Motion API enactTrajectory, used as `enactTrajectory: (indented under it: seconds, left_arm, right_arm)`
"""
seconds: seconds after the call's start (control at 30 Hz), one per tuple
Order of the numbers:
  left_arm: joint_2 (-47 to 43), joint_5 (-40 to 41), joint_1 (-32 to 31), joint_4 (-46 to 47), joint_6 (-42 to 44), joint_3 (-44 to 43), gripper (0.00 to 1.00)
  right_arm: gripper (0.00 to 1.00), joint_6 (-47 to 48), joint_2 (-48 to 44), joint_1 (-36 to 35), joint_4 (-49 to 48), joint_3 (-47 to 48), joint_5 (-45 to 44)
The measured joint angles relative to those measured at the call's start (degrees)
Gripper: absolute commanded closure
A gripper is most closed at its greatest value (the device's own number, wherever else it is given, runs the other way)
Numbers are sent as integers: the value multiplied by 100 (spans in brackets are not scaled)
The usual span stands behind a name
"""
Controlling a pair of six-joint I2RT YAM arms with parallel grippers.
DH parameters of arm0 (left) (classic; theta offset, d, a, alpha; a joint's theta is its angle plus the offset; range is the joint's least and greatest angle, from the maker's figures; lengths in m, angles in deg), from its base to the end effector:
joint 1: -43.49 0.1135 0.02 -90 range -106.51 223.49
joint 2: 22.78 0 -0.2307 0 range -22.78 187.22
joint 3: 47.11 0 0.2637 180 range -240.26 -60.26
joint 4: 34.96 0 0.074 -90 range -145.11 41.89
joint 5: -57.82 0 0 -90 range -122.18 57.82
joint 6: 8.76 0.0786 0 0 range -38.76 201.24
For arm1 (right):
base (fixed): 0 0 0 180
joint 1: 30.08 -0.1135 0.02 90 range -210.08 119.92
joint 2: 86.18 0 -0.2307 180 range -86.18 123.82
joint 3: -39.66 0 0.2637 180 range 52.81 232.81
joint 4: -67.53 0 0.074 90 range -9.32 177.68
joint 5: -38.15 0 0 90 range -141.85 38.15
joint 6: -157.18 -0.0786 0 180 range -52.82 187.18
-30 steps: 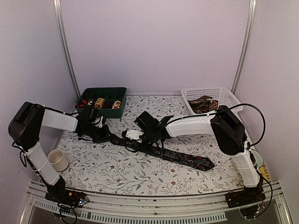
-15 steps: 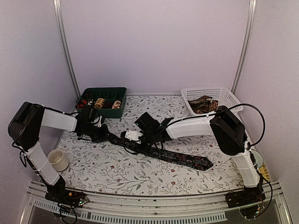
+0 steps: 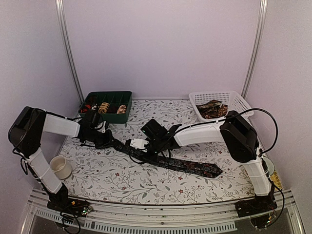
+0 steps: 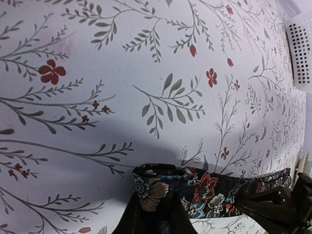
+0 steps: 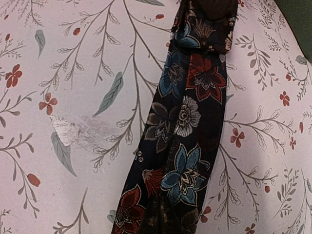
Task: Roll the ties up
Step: Adjust the tie at the center of the board.
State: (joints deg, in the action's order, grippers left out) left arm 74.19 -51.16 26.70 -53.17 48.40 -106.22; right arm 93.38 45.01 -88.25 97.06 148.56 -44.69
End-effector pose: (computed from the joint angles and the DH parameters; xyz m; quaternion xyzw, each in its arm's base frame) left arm 0.3171 -0.1224 0.0576 -0.0841 0.9409 -0.2639 0.1950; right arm 0.2606 0.4384 0.0676 -0.6485 0.6852 0.1466 0.2975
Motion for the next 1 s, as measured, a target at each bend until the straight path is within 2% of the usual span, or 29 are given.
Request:
enactTrajectory:
  seconds: [0.7, 0.73, 0.83, 0.87, 0.93, 1.0]
  left_arm:
    - [-96, 26, 9, 9, -46, 118, 100]
    - [-107, 28, 9, 24, -63, 133, 100]
    - [-151, 70, 9, 24, -81, 166, 100]
    - [-164, 129, 9, 22, -81, 166, 100]
    - [-192, 229, 9, 13, -63, 164, 100]
    - [-232, 337, 4, -39, -9, 164, 100]
  right_arm:
    - [100, -4, -85, -63, 17, -101, 223]
    - [95, -4, -94, -66, 63, -92, 243]
    - [67, -37, -92, -76, 356, 57, 251]
    - [61, -28, -92, -81, 470, 122, 256]
    - [49, -87, -92, -87, 557, 170, 258]
    - [43, -116, -92, -96, 597, 168, 264]
